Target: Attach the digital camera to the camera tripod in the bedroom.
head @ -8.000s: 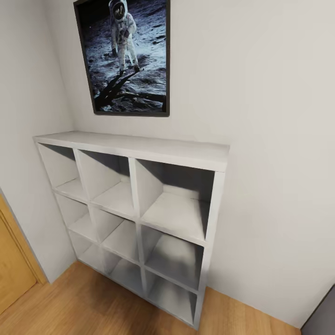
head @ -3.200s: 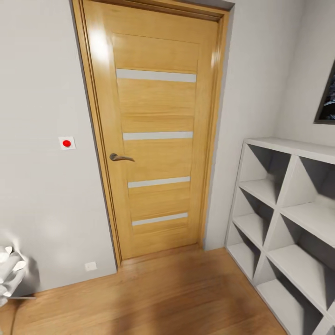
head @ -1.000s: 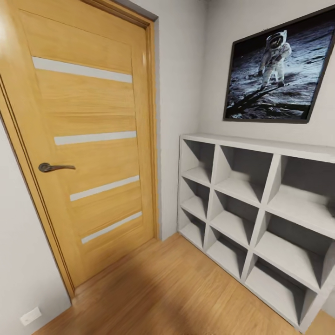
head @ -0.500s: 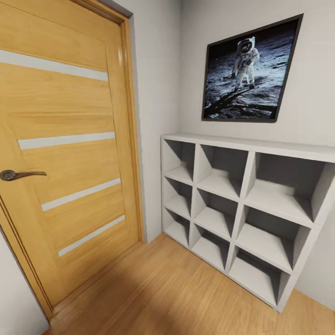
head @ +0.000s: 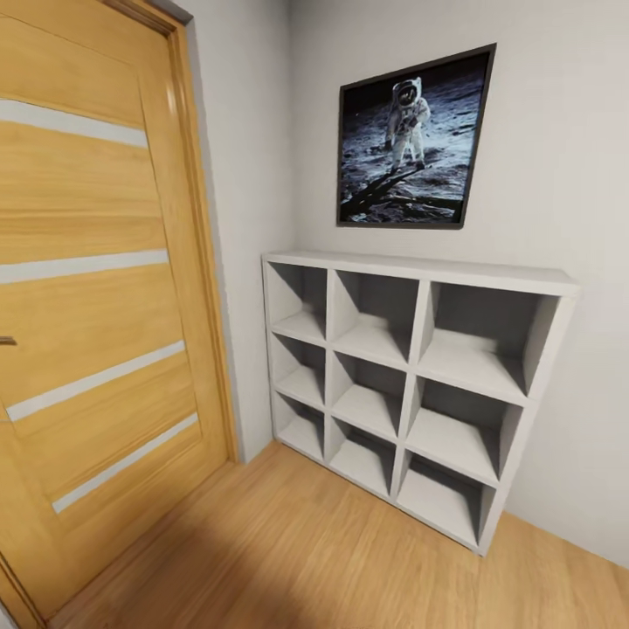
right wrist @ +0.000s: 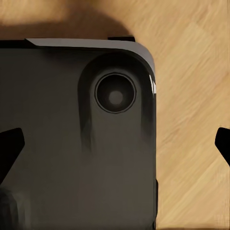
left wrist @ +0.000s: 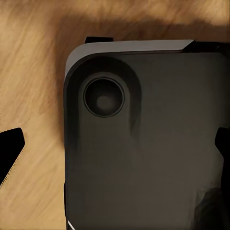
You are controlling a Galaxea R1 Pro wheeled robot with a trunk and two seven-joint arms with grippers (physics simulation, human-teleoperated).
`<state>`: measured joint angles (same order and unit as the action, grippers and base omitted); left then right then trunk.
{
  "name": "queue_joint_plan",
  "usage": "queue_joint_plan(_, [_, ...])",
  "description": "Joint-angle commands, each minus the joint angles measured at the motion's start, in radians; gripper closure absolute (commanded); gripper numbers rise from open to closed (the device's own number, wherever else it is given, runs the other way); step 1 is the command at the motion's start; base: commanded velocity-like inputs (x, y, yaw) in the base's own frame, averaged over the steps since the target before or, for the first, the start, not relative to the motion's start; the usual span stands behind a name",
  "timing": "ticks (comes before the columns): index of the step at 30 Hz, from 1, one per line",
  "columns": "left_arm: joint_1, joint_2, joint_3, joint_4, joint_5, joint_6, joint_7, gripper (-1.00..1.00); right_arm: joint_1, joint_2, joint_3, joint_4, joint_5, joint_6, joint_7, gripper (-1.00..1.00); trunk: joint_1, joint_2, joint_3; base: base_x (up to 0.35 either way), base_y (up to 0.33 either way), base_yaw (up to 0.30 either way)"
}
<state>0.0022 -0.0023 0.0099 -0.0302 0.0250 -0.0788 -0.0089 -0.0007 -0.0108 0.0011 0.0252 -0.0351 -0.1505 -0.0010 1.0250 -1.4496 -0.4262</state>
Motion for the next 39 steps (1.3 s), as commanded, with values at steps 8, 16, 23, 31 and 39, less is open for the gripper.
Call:
queue_joint_plan(8, [0.0,0.0,0.001,-0.001,0.003,-0.002,0.0,-1.0,-0.001,0.0,0.0,0.002,-0.003,-0.006,0.0,-1.0,0.0,0.0,-0.001,0.0,0.001,-0.293])
queue_joint_plan(16, [0.001,0.0,0.001,-0.001,0.003,-0.002,0.0,-1.0,-0.001,0.0,0.0,0.002,-0.003,-0.006,0.0,-1.0,0.0,0.0,-0.001,0.0,0.0,-0.293])
queue_joint_plan(23, [0.001,0.0,0.001,-0.001,0.003,-0.002,-0.001,-1.0,-0.001,0.0,0.0,0.002,-0.003,-0.006,0.0,-1.0,0.0,0.0,-0.001,0.0,0.0,-0.293])
queue_joint_plan(31, [0.0,0.0,0.001,-0.001,0.003,-0.002,0.0,-1.0,-0.001,0.0,0.0,0.002,-0.003,-0.006,0.0,-1.0,0.0,0.0,-0.001,0.0,0.0,-0.293])
queue_joint_plan(39, [0.001,-0.001,0.001,-0.001,0.003,-0.001,0.0,-1.0,-0.001,0.0,0.0,0.002,-0.003,-0.006,0.0,-1.0,0.0,0.0,-0.001,-0.071,0.0,-0.293])
